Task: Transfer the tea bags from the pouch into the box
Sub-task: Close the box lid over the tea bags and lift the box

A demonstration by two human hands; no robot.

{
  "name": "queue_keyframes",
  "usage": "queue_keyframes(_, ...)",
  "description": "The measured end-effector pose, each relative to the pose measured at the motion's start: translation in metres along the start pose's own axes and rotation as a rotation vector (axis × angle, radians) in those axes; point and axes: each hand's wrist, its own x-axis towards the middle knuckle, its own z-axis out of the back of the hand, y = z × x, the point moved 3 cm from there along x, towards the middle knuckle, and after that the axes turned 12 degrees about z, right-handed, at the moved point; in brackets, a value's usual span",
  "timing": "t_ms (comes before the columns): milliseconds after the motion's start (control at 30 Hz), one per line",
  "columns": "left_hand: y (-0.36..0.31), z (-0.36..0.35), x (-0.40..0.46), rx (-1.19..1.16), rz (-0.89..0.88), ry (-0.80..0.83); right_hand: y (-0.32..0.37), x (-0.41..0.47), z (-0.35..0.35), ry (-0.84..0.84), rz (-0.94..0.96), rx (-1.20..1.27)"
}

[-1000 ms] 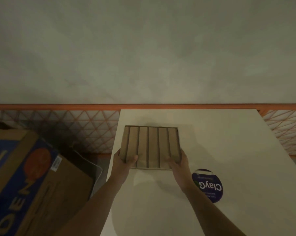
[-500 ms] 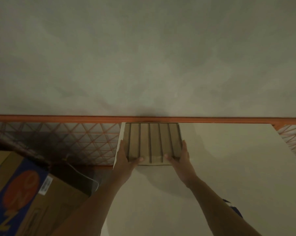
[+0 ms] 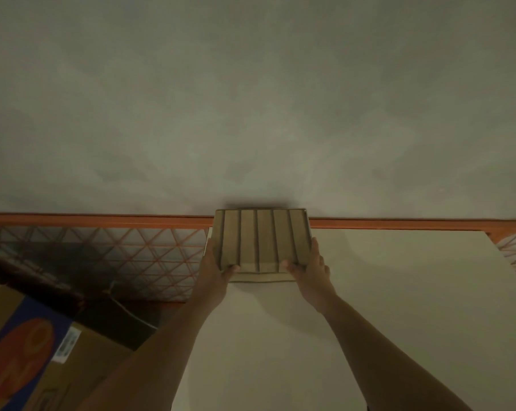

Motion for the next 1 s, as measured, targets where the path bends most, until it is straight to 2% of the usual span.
queue_keyframes(167,0.04,0.001,0.034,0.02,0.047,0.021,0.0,0.008,-0.005,-0.028,-0.01,-0.083)
queue_keyframes(333,0.007,0.001,0.015,0.125,0.073,-0.023,-0.002,0.009,-0.006,-0.024,0.003,-0.094)
queue_keyframes(467,0.007,0.003,0.012,0.206,0.136,-0.093,-0.001,0.008,-0.005,-0.094,-0.002,0.074)
queue_keyframes(633,0.027,0.011,0.017,0.141,0.171,-0.154,-0.009,-0.003,-0.007,-0.217,-0.012,0.179)
queue_keyframes(700,0.048,0.011,0.029,0.119,0.199,-0.152,-0.011,-0.005,-0.008,-0.23,-0.006,0.18)
queue_keyframes(867,0.015,0.008,0.009,0.183,0.127,-0.095,-0.014,-0.013,-0.006,-0.288,0.007,0.152)
queue_keyframes(1000,0.014,0.011,0.01,0.173,0.143,-0.077,-0.013,-0.011,-0.005,-0.283,0.016,0.117)
